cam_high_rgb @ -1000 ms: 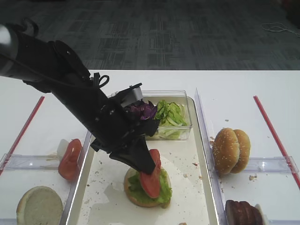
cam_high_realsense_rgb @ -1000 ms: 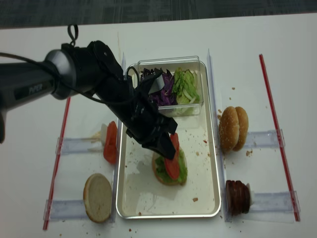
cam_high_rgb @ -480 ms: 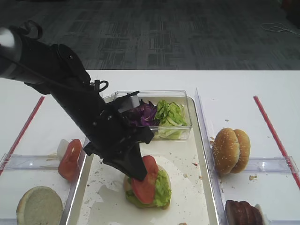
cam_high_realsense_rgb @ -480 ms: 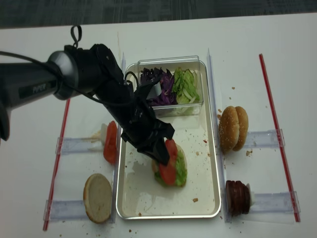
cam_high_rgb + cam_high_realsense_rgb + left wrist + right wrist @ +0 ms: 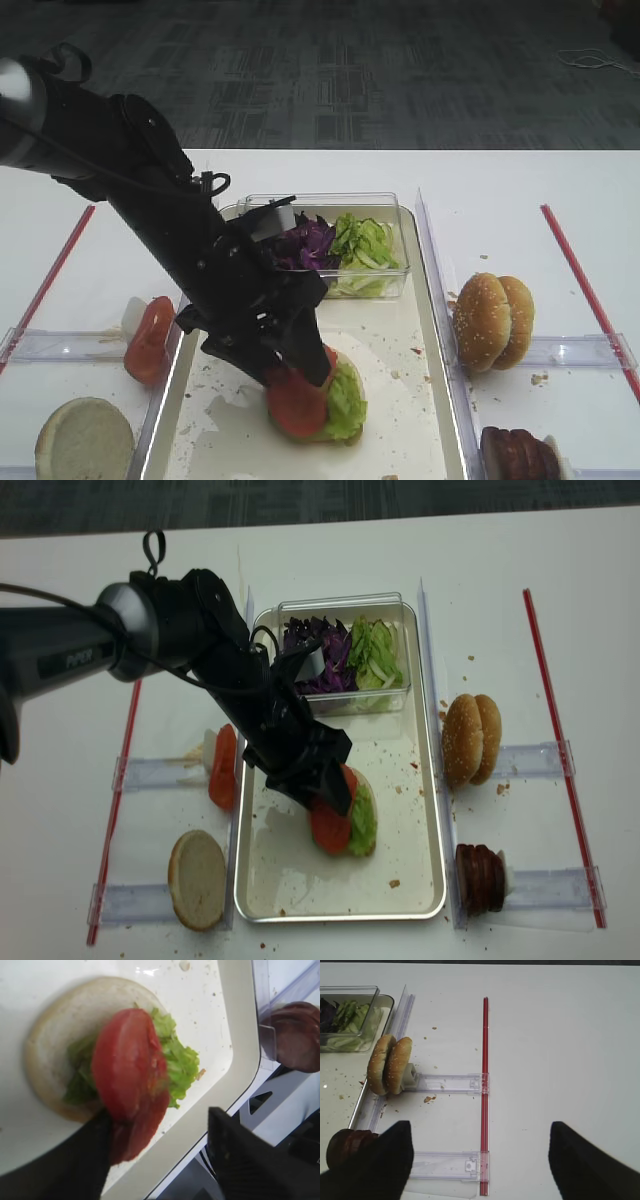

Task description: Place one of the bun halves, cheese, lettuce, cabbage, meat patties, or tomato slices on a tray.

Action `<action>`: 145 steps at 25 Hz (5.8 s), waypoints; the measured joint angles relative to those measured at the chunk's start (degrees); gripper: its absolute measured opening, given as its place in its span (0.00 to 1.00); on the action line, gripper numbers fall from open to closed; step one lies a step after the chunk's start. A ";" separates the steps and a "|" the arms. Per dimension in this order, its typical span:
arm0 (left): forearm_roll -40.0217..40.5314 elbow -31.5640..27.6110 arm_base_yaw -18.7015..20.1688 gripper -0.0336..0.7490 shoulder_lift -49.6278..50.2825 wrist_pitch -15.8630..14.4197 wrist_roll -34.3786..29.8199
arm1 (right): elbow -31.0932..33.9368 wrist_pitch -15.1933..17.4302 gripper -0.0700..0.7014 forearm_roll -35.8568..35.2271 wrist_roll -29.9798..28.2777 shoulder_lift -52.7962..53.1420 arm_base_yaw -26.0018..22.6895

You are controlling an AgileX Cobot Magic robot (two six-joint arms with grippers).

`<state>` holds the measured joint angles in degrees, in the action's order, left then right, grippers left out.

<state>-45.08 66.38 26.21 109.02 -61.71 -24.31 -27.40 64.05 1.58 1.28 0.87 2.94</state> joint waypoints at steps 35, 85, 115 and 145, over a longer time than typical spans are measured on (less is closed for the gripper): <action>3.54 0.00 0.00 0.77 -17.34 -0.04 1.63 | 0.00 0.00 0.85 0.00 0.00 0.00 0.00; 49.79 -0.12 -24.75 0.76 -18.25 -3.43 29.75 | 0.00 0.00 0.85 0.00 0.00 0.00 0.00; 47.78 -34.84 -24.87 0.74 -58.38 -4.12 30.12 | 0.00 0.00 0.85 0.00 0.34 0.00 0.00; 45.08 -38.15 -24.87 0.67 -101.99 -5.13 27.29 | 0.00 0.00 0.85 0.02 0.34 0.00 0.00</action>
<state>0.00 28.23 1.33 7.02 -66.84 2.97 -27.40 64.05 1.60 1.61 0.87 2.94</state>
